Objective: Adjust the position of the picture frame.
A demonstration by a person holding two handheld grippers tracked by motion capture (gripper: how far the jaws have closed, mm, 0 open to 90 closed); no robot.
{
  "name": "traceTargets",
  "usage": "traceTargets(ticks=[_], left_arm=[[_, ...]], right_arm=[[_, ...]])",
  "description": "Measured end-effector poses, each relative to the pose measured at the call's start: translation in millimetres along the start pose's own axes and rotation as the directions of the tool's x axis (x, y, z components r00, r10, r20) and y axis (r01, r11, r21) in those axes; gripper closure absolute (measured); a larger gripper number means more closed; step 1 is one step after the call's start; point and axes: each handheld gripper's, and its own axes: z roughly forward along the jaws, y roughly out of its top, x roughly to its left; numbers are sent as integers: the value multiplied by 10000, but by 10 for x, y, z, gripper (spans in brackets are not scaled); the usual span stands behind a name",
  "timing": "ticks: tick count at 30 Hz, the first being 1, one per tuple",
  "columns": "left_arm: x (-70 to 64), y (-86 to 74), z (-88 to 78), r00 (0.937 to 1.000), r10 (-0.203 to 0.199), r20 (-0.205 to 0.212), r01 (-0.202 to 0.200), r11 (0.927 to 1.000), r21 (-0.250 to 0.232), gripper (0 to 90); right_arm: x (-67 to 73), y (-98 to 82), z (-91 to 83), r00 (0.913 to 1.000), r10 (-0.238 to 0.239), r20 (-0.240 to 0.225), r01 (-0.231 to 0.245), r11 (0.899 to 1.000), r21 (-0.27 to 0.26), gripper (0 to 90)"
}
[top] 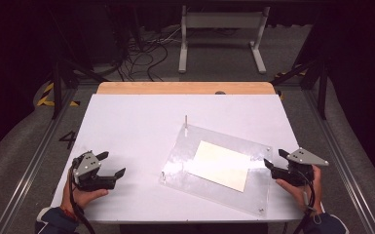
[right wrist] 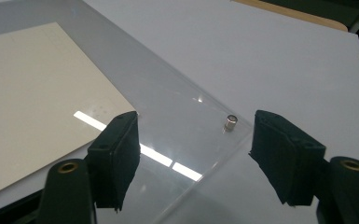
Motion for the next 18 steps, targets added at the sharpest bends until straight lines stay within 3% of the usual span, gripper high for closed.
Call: traceTargets(ticks=[6,7,11,18], left_arm=[[-90,7,19,9988,176,447,-189,9994,282,247],[-127,12,18,9974,272,674,-294,9991,321,267],[-194,38,21,9939,447,1013,-475,9986,250,307],[-425,105,66,9787,889,1849,-970,9946,356,361]], right_arm=[[-37,-26,35,10000,43,-42,-41,9995,315,439],[-42,-16,51,9999,72,-110,-69,9994,326,506],[-45,-6,96,9998,-23,-178,32,9989,457,624],[-134,-26,128,9998,130,122,-138,9974,705,685]])
